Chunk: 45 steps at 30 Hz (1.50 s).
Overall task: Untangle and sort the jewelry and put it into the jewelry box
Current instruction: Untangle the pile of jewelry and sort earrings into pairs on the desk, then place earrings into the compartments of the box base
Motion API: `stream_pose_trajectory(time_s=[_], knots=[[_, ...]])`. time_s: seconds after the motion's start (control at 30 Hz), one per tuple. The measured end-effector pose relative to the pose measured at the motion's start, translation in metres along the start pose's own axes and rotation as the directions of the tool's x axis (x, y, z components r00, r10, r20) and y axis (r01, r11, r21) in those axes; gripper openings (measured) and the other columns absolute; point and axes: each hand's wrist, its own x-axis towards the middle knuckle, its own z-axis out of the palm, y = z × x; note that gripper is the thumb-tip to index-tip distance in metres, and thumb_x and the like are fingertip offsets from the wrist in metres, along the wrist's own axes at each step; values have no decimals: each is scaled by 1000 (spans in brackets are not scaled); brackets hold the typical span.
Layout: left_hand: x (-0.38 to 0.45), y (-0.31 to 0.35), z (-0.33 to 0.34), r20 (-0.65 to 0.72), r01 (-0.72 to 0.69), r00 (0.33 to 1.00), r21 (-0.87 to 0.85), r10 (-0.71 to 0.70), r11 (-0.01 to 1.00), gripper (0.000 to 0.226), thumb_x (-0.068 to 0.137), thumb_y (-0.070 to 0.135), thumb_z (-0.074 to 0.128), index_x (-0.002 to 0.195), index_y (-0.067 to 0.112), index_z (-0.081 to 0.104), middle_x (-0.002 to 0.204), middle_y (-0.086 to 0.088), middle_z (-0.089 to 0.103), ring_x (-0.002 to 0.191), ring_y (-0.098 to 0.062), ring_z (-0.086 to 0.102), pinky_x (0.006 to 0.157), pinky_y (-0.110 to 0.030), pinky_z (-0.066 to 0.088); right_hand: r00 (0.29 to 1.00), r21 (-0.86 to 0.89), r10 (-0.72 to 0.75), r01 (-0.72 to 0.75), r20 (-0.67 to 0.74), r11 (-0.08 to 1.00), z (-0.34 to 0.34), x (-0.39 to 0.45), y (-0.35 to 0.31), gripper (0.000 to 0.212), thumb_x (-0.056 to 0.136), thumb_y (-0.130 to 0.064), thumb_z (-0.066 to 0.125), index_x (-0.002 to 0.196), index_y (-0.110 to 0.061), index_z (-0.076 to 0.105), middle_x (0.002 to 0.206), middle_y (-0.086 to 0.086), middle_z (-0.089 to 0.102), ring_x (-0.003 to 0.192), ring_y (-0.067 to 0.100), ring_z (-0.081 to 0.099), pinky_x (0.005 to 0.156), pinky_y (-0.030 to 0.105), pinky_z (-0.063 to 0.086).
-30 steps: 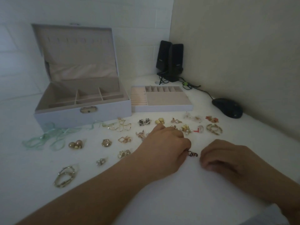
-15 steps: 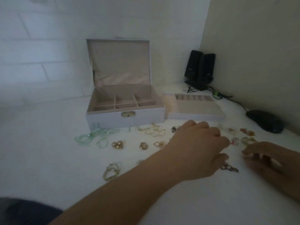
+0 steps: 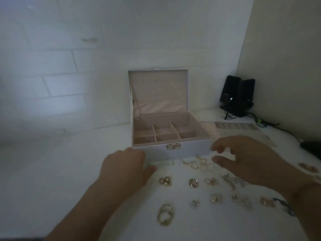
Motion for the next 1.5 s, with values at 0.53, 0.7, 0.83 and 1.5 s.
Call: stream_pose_trajectory(time_s=[0.53, 0.7, 0.83, 1.5], knots=[[17, 5, 52, -232, -239, 960, -384, 157, 892, 23, 97, 36, 40, 100, 26, 60, 98, 6, 65, 92, -17, 61, 77, -31, 48, 1000, 7, -13, 13, 10, 1000, 71, 19, -31, 28, 90, -44, 53, 113, -28, 56, 107, -5, 57, 102, 17, 56, 81, 30, 41], [14, -8, 37, -432, -281, 899, -699, -75, 658, 11, 88, 26, 63, 79, 23, 70, 67, 8, 64, 63, -9, 59, 60, -18, 45, 999, 71, -31, 30, 15, 997, 78, 21, -22, 21, 90, -30, 57, 110, -23, 60, 100, -3, 57, 100, 18, 56, 73, 24, 32], [27, -28, 2, -362, -204, 914, -800, -182, 564, 11, 87, 14, 68, 78, 18, 73, 60, 5, 66, 50, -5, 58, 55, -18, 48, 999, 137, -38, 40, -17, 990, 80, 21, -15, 18, 87, -26, 62, 105, -22, 63, 89, -7, 51, 82, 12, 51, 70, 22, 30], [97, -62, -85, -481, -146, 843, -638, -242, 756, 6, 87, 16, 68, 83, 20, 72, 68, 1, 71, 58, -5, 67, 65, -15, 50, 998, 176, -62, 62, -7, 982, 77, 16, -12, 19, 86, -21, 61, 105, -19, 64, 97, 1, 60, 96, 22, 58, 73, 25, 32]])
